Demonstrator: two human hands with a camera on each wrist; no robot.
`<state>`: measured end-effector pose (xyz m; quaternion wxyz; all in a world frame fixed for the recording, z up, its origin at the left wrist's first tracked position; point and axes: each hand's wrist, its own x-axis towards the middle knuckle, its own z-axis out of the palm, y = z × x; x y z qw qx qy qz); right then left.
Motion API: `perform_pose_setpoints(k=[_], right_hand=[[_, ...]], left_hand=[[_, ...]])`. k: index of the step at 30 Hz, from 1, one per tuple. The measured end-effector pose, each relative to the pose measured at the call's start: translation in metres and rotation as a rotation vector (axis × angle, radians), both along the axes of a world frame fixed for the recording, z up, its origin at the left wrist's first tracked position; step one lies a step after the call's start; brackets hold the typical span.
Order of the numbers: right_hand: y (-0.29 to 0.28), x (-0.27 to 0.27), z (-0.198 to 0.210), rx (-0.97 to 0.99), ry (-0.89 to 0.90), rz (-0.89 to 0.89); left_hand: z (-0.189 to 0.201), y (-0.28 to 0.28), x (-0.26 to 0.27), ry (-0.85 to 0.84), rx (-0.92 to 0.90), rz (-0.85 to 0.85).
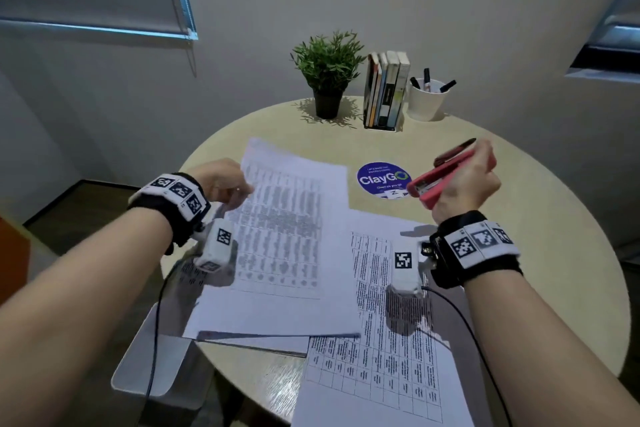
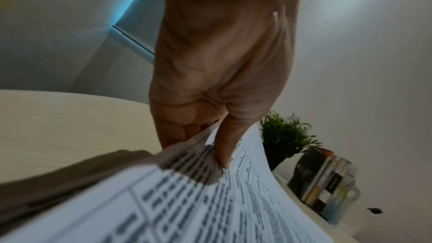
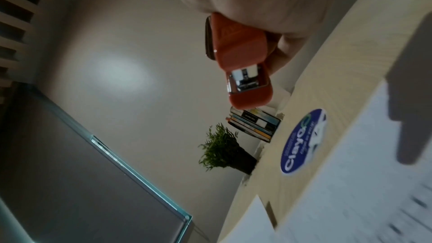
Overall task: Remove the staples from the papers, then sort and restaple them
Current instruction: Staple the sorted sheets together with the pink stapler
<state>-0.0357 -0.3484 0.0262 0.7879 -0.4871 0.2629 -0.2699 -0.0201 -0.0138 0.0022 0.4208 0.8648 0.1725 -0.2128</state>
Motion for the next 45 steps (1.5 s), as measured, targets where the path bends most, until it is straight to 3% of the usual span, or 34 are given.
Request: perform_pose_setpoints(k=[6, 13, 18, 23, 25, 28, 31, 33, 36, 45], right_hand=[[0.01, -0.014, -0.028, 0.09, 0.116, 0.075], [0.015, -0.029, -0.055, 0.125, 0.275, 0.111], [0.016, -0.03, -0.066, 0.121, 0.371, 0.131], [0.018, -0.028, -0.067, 0.108, 0.454, 0.152], [0.019, -0.028, -0.067, 0.1, 0.459, 0.144], [0.018, -0.029, -0.066, 0.093, 0.46, 0.145], [0.018, -0.028, -0.065, 0.1, 0.457, 0.154], [0.019, -0.027, -0.065, 0.108, 0.448, 0.15], [0.018, -0.028, -0.066, 0.106, 0.451, 0.143], [0.019, -0.028, -0.065, 0.122, 0.456, 0.147]], left_hand=[[-0.022, 0.025, 0.01, 0.008, 0.236, 0.03], [-0.024, 0.019, 0.004, 0.007, 0.463, -0.069], [-0.026, 0.017, 0.009, -0.019, 0.494, -0.03], [-0.022, 0.005, 0.01, -0.225, 0.738, 0.082], [-0.021, -0.011, 0.013, -0.408, 0.749, -0.026], [-0.019, -0.054, 0.013, -0.598, 0.567, -0.334], [-0.023, -0.103, 0.003, -0.597, 0.524, -0.653], [-0.031, -0.128, -0.002, -0.534, 0.597, -0.77], [-0.044, -0.146, -0.007, -0.514, 0.695, -0.832], [-0.046, -0.149, -0.019, -0.721, 0.636, -0.775]])
